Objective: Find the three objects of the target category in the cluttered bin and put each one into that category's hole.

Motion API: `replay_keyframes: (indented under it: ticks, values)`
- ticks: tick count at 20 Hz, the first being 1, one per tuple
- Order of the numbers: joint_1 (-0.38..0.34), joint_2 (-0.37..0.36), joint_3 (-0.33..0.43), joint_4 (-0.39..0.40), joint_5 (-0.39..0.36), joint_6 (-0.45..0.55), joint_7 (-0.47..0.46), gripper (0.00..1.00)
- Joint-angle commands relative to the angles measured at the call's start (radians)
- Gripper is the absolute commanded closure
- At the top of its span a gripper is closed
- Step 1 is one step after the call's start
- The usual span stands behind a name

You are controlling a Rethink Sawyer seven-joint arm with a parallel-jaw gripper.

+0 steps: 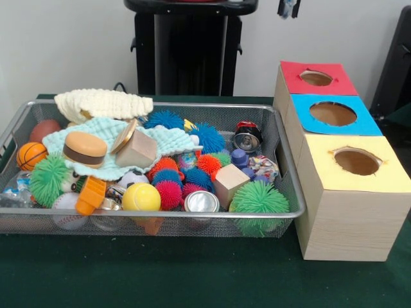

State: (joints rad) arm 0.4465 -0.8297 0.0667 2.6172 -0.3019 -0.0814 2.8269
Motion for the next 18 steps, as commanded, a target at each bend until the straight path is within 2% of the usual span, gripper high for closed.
replay_keyframes:
  ticks: [1,7,12,18]
  values:
    - [-0.048,0.032,0.062,-0.204,-0.045,0.090,-0.077,1.00]
    - [-0.068,0.047,0.057,-0.247,-0.053,0.119,-0.080,1.00]
    - [-0.086,0.093,0.042,-0.330,-0.055,0.150,-0.083,1.00]
    - [-0.108,0.112,0.038,-0.398,-0.063,0.188,-0.087,1.00]
